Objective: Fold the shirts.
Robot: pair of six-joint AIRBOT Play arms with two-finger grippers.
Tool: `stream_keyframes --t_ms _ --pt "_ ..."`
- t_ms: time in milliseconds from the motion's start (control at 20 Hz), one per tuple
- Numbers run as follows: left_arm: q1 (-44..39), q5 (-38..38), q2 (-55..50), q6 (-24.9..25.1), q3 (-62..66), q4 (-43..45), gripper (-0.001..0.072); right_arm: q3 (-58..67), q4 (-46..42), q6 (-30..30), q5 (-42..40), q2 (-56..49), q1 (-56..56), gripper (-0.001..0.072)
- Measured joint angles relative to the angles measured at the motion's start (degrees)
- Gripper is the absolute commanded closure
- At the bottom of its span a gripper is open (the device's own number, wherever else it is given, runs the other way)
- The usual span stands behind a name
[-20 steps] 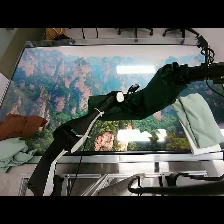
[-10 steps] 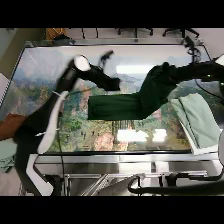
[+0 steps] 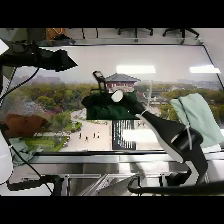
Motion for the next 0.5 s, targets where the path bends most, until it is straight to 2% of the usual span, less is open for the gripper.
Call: stream_keyframes --t_ms 100,200,450,500 --pt "0.6 0.0 1.8 0.4 -1.3 0.0 0.0689 0.0 -0.1 -1.4 -1.6 -0.5 1.1 0.031" --pt "0.8 -0.5 3.0 0.7 -1.9 0.0 0.0689 0.0 -0.2 -1.5 1.0 1.0 -0.9 0.031" --pt "0.5 -2.0 4.2 0.9 -2.4 0.0 0.0689 0.0 -0.5 0.5 20.0 7.9 -16.1 0.0301" --pt "0.4 -2.3 4.3 0.9 -2.5 0.0 0.0689 0.0 -1.0 1.9 23.4 9.0 -20.3 0.0187"
